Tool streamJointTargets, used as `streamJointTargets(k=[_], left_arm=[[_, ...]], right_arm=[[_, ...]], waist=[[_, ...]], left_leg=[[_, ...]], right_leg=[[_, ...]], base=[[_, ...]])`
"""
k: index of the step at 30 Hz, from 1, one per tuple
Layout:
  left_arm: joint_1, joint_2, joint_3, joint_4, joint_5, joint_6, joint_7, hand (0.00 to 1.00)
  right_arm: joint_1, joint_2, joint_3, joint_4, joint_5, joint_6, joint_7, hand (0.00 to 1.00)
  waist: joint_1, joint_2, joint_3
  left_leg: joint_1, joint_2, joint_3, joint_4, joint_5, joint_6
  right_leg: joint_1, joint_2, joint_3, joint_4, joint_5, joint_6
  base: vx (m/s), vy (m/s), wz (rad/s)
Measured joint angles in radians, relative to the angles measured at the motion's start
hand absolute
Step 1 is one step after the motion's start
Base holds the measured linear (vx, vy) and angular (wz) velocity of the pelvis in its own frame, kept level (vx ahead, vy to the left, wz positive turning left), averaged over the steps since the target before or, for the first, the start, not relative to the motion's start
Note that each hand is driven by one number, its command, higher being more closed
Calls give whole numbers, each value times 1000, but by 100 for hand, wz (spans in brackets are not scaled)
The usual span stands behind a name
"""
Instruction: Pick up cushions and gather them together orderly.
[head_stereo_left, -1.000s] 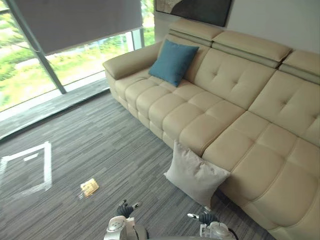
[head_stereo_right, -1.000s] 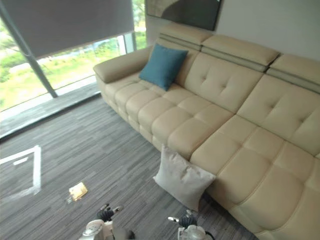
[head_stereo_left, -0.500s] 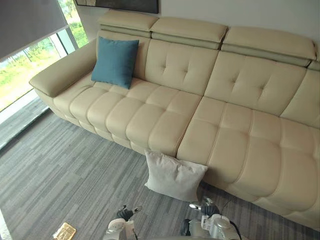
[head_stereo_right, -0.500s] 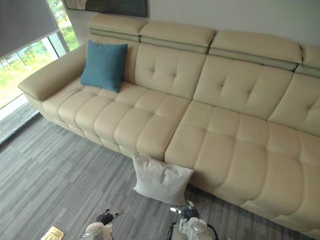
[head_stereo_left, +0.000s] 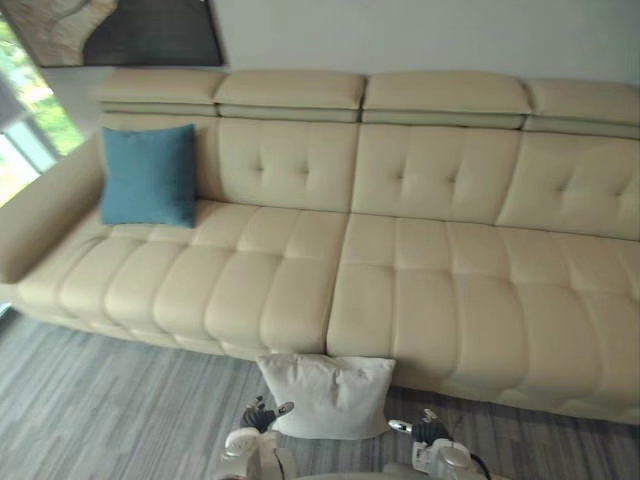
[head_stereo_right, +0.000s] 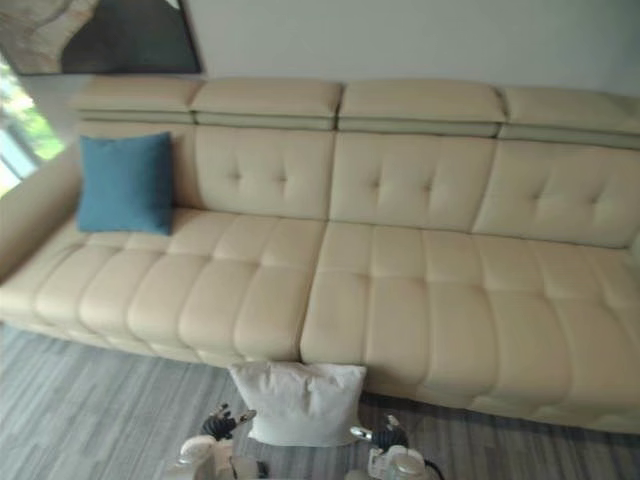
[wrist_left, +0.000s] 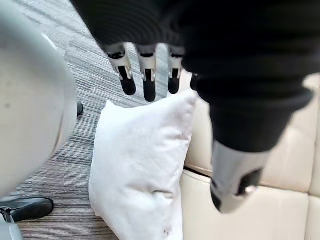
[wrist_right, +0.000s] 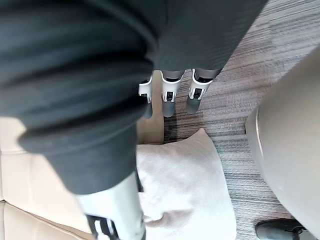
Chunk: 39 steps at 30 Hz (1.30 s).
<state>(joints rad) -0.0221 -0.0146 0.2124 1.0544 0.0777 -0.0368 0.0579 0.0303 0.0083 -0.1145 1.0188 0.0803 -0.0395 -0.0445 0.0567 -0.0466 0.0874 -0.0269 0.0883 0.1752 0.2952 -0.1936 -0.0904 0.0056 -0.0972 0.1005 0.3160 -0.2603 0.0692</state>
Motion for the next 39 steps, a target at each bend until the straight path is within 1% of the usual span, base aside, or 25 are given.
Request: streamJointTargets(k=[1, 4, 6, 7, 9, 10, 11, 12, 14, 15, 17, 18, 19, 20, 21, 24, 25, 26, 27, 28, 30, 34, 35, 37, 39], left_arm=[[0, 3, -10, 1, 0, 0, 1, 0], [-6, 3, -15, 19, 0, 0, 6, 0], [-19, 3, -16, 19, -2, 0, 20, 0], [-29, 5, -18, 19, -6, 0, 31, 0], [-74, 2, -37, 6, -36, 0, 54, 0], [-87, 1, -36, -5, -46, 0, 67, 0], [-106, 7, -31, -30, -60, 0, 78, 0], [-122, 14, -21, -54, -83, 0, 94, 0], [-152, 27, 6, -94, -109, -1, 117, 0], [-182, 44, 7, -117, -121, -2, 125, 0], [-241, 73, 8, -155, -130, -3, 139, 0], [-277, 90, 11, -182, -155, -6, 143, 0], [-316, 99, 20, -194, -165, -10, 152, 0], [-356, 114, 32, -202, -188, -14, 158, 0], [-397, 130, 38, -211, -201, -16, 159, 0], [-449, 181, 40, -241, -228, -19, 169, 0], [-494, 210, 42, -246, -235, -19, 180, 0], [-509, 217, 42, -250, -236, -19, 180, 0], [-526, 227, 42, -256, -236, -19, 181, 0], [-563, 245, 41, -258, -236, -21, 183, 0], [-643, 264, 31, -259, -236, -22, 185, 0], [-774, 276, -15, -260, -235, -24, 199, 0], [-814, 276, -29, -259, -233, -24, 204, 0], [-882, 277, -68, -261, -227, -26, 217, 0], [-934, 274, -106, -267, -225, -26, 230, 0]], right_arm=[[2, 1, -1, 0, 0, 0, -3, 0], [-1, 0, -1, 1, 5, -1, -13, 0], [-25, -7, -2, 4, 11, -3, -21, 0], [-40, -13, -5, 3, 22, -8, -31, 0], [-70, -32, -37, -10, 55, -16, -54, 0], [-83, -41, -48, -15, 70, -20, -62, 0], [-111, -56, -65, -25, 82, -23, -73, 0], [-135, -68, -82, -29, 97, -28, -84, 0], [-154, -79, -109, -65, 123, -33, -97, 0], [-174, -90, -123, -82, 133, -39, -105, 0], [-219, -97, -150, -109, 144, -47, -116, 0], [-253, -102, -161, -128, 163, -52, -124, 0], [-285, -109, -167, -141, 167, -54, -129, 0], [-328, -115, -180, -146, 177, -55, -133, 0], [-363, -125, -189, -147, 195, -55, -134, 0], [-436, -138, -220, -180, 205, -56, -151, 0], [-494, -155, -238, -184, 205, -65, -157, 0], [-515, -164, -242, -183, 206, -67, -159, 0], [-541, -171, -248, -183, 206, -67, -161, 0], [-591, -180, -258, -182, 207, -70, -165, 0], [-681, -194, -275, -182, 229, -76, -170, 0], [-832, -210, -273, -180, 238, -79, -174, 0], [-879, -211, -261, -180, 243, -84, -178, 0], [-954, -213, -227, -181, 247, -92, -191, 0], [-1013, -207, -177, -186, 250, -102, -198, 0]], waist=[[2, -2, -1], [2, 9, 3], [4, 22, 21], [4, 19, 33], [1, 35, 76], [3, 41, 92], [4, 47, 122], [4, 49, 136], [4, 45, 140], [4, 47, 144], [3, 40, 174], [3, 37, 190], [2, 42, 201], [2, 38, 216], [1, 38, 228], [1, 38, 247], [0, 37, 272], [0, 37, 279], [2, 37, 286], [2, 36, 297], [0, 37, 331], [-1, 36, 383], [-2, 36, 394], [-2, 36, 426], [-2, 36, 430]], left_leg=[[16, -9, 10, -14, -2, 6], [41, -21, 26, -40, -1, 15], [5, -19, 27, -36, 1, 18], [-22, -18, 23, -20, 2, 20], [-137, -14, 3, 67, 2, 20], [-187, -9, -1, 102, 1, 22], [-258, -2, -15, 154, 1, 23], [-327, 5, -28, 203, 1, 23], [-436, 15, -39, 271, 0, 24], [-507, 21, -50, 315, -7, 32], [-588, 27, -54, 371, -33, 29], [-662, 30, -65, 429, -40, 29], [-720, 34, -81, 471, -52, 31], [-781, 41, -86, 509, -53, 27], [-837, 45, -98, 542, -53, 23], [-964, 61, -107, 592, -43, 22], [-1033, 62, -107, 610, -37, 26], [-1057, 65, -108, 619, -34, 28], [-1088, 71, -108, 628, -26, 21], [-1144, 80, -109, 647, -23, 22], [-1227, 81, -121, 672, -10, 22], [-1349, 87, -125, 728, 19, 29], [-1383, 88, -124, 747, 22, 35], [-1421, 90, -125, 778, 21, 36], [-1468, 91, -128, 802, 16, 39]], right_leg=[[6, -8, 4, -8, 10, 8], [11, -17, 16, -1, 18, 18], [-43, -12, 15, 45, 18, 18], [-77, -9, 15, 76, 18, 18], [-194, -2, 9, 173, 18, 17], [-239, 2, 8, 205, 18, 17], [-303, 8, 3, 251, 17, 16], [-366, 12, -9, 295, 16, 15], [-469, 20, -15, 361, 6, 1], [-530, 22, -24, 397, -7, -2], [-598, 24, -28, 441, -53, -10], [-655, 24, -30, 473, -90, -10], [-711, 28, -36, 519, -97, -15], [-777, 31, -33, 569, -102, -20], [-832, 35, -32, 604, -109, -16], [-961, 49, -29, 661, -95, -18], [-1033, 50, -26, 691, -90, -17], [-1057, 51, -26, 699, -85, -16], [-1090, 55, -25, 711, -80, -17], [-1145, 61, -25, 730, -73, -13], [-1227, 65, -28, 758, -62, -13], [-1349, 65, -28, 828, -63, -5], [-1385, 66, -25, 851, -69, -3], [-1423, 66, -23, 888, -72, -5], [-1471, 66, -23, 916, -81, 0]], base=[[137, 153, -17], [66, 76, -10], [-36, -1, -5], [-66, -24, 10], [-123, -20, 22], [-208, -37, 21], [-210, -54, 20], [-219, -67, 17], [-232, -81, 15], [-230, -83, 20], [-255, -78, 13], [-371, -78, 7], [-342, -67, 7], [-333, -67, 7], [-314, -76, 4], [-276, -64, 2], [-240, -69, 7], [-177, -59, 6], [-126, -36, -1], [-144, -33, -2], [-148, -15, 2], [-57, -1, 4], [-23, -9, 5], [-20, -12, 6], [-27, -11, 4]])
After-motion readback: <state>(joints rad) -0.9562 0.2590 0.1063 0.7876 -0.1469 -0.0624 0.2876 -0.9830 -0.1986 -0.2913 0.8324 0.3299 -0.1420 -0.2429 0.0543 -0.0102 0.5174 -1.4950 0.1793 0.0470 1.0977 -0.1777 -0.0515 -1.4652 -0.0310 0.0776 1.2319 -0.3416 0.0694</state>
